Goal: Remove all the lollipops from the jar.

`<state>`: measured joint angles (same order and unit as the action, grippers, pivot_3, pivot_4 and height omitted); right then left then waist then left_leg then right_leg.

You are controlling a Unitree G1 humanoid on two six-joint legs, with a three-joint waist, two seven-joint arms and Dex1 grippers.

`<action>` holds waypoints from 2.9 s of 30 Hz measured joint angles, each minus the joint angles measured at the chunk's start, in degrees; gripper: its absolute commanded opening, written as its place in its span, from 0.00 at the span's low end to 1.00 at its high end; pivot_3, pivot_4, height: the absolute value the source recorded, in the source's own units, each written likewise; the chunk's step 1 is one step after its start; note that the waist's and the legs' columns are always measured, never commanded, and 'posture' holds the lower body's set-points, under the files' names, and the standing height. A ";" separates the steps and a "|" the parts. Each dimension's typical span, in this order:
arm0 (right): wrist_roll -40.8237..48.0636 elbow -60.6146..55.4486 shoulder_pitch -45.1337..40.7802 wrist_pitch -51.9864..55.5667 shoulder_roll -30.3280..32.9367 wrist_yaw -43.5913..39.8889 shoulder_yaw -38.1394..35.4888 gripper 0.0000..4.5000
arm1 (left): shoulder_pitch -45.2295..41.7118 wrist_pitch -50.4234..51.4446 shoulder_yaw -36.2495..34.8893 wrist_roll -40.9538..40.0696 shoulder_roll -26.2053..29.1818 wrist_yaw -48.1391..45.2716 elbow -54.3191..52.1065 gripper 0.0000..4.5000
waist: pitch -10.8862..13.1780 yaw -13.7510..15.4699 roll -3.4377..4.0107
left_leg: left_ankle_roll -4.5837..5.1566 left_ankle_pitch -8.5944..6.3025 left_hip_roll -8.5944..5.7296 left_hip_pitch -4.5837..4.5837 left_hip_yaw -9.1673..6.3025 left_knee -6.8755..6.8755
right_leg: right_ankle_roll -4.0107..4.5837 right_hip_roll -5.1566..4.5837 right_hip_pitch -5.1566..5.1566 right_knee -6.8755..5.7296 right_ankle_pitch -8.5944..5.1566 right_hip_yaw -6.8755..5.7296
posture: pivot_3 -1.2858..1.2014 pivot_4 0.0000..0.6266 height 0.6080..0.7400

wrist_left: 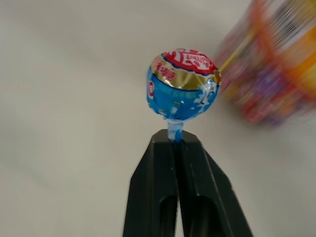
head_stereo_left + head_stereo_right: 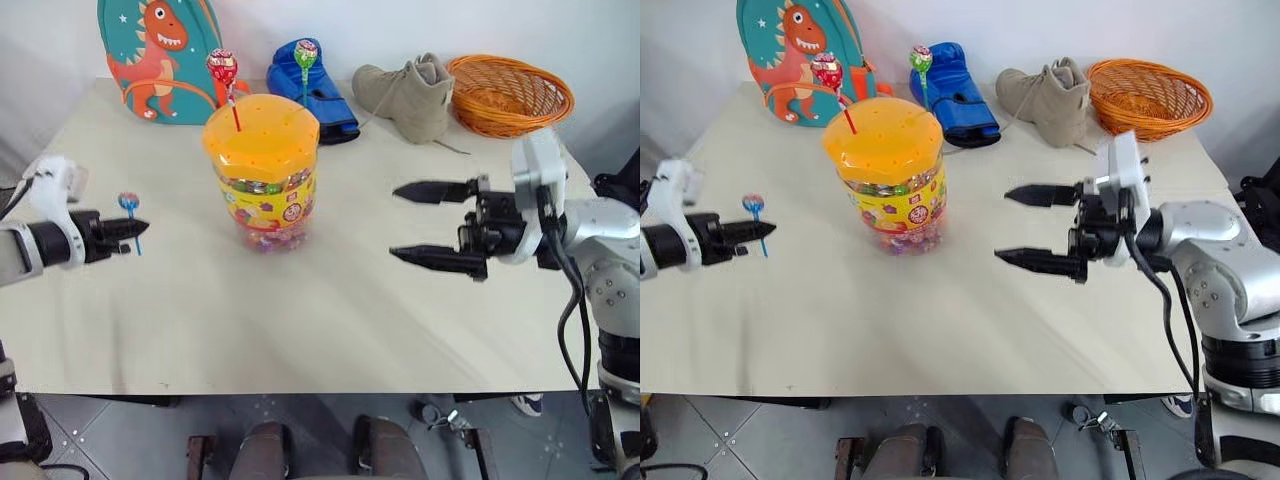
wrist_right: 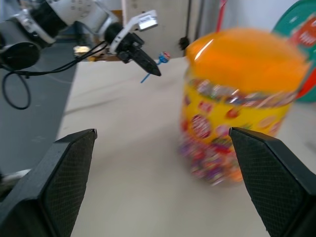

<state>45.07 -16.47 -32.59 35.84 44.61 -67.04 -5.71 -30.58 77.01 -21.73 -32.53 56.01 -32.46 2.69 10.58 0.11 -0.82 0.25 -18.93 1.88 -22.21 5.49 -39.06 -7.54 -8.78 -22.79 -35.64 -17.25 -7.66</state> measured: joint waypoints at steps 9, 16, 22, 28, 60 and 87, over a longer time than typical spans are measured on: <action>-2.50 -1.68 3.97 -2.25 -0.49 -3.21 3.62 1.00 | 1.56 6.67 4.44 3.21 -0.85 4.10 5.06 0.01 | 0.01 -0.02 -0.03 | -0.05 -0.02 0.03 0.01 0.01 -0.01 | 0.00 0.05 -0.03 -0.03 0.00 0.02 | 0.52 0.24 1.00; -2.95 -1.56 4.16 -2.23 -1.67 -1.00 3.46 1.00 | -3.50 11.45 5.99 3.43 -0.75 3.35 9.15 0.39 | 0.00 0.00 -0.03 | -0.05 -0.02 0.01 0.05 0.05 -0.01 | 0.00 0.05 -0.02 -0.07 0.00 0.06 | 0.52 0.24 1.00; -2.91 -1.78 4.38 -2.19 -1.33 0.15 2.30 1.00 | -4.66 12.24 11.63 3.42 5.04 0.98 6.77 0.79 | 0.04 -0.33 -0.09 | -0.12 -0.03 0.09 -0.01 0.10 0.00 | 0.05 0.12 -0.24 -0.16 -0.03 0.16 | 0.52 0.24 1.00; -3.60 -1.11 3.05 -3.38 -0.69 0.16 1.52 1.00 | -7.83 3.00 11.96 1.55 10.56 -7.12 0.02 0.79 | 0.05 0.20 -0.10 | -0.11 -0.04 0.05 -0.11 0.21 -0.02 | 0.05 0.08 -0.36 -0.17 -0.02 0.25 | 0.52 0.24 1.00; -2.13 4.07 -9.42 -4.95 -2.17 6.15 -3.72 1.00 | -32.55 -53.95 12.85 3.48 -18.83 -32.13 25.74 0.59 | 0.10 -0.08 -0.21 | -0.07 -0.05 0.06 -0.22 0.44 -0.13 | 0.01 0.11 -0.59 -0.28 0.00 0.31 | 0.52 0.24 1.00; 1.54 7.72 -13.03 -3.05 -3.65 8.96 -5.44 1.00 | -36.66 -52.54 11.41 4.65 -16.97 -29.82 22.63 0.00 | 0.10 -0.23 -0.21 | -0.07 -0.05 0.07 -0.24 0.42 -0.13 | 0.01 0.11 -0.60 -0.28 0.00 0.31 | 0.52 0.24 1.00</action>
<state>46.61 -8.75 -45.62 32.79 40.96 -58.08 -11.16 -67.24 24.48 -10.31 -27.88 39.04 -62.28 25.32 10.69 -0.13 -1.03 0.18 -18.98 1.95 -22.44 5.91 -39.19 -7.53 -8.67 -23.40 -35.93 -17.24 -7.36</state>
